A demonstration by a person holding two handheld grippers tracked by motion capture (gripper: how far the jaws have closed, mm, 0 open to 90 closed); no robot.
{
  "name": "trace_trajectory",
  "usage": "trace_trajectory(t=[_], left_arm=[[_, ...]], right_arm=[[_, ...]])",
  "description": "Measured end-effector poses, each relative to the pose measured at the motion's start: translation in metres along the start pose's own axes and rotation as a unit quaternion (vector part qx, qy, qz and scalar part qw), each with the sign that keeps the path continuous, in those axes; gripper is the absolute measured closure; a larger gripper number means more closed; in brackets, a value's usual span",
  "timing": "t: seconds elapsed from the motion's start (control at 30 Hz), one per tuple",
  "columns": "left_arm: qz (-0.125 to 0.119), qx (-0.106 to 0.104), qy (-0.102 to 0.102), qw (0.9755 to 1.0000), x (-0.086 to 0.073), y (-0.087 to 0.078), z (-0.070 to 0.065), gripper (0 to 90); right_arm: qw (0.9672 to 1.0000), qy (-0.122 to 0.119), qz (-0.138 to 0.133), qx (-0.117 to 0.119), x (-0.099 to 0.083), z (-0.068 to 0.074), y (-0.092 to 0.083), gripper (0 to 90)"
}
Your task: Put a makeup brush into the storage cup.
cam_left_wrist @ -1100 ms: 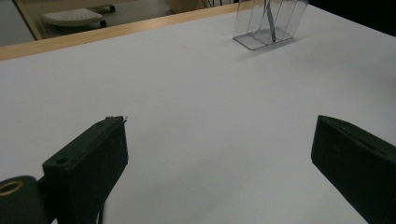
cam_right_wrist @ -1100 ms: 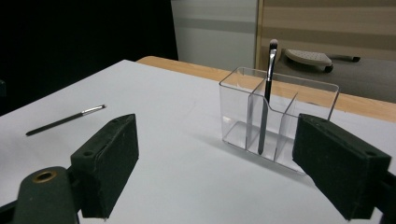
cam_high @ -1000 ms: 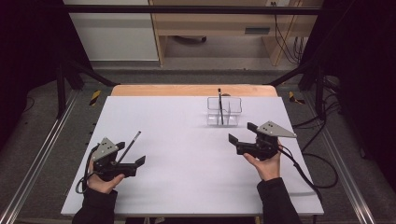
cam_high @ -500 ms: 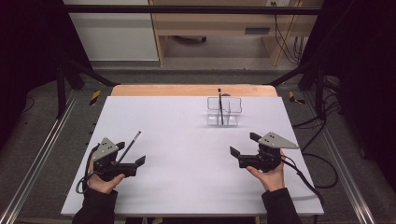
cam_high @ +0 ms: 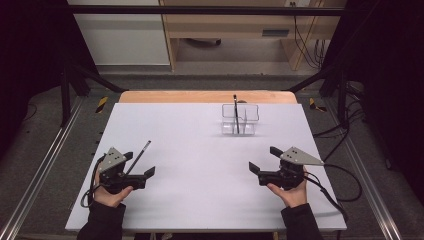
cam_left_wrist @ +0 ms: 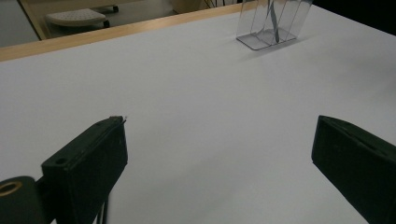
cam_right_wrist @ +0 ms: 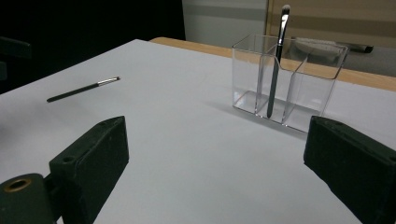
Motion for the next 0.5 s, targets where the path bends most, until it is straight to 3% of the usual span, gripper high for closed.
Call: trace_trajectory(t=[0.5], left_arm=[[0.012, 0.01, 0.002, 0.9999, 0.007, -0.001, 0.012, 2.9]], right_arm=[[1.0, 0.006, -0.004, -0.007, 0.0, 0.0, -0.009, 7.3]])
Point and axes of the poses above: each handheld gripper's, and its own axes: y roughly forward along the jaws, x roughly out of its top, z roughly to its left, the point moved 2 cm from there along y, roughly forward along the jaws, and after that the axes turned 9 degrees about x, right-handed, at the moved point
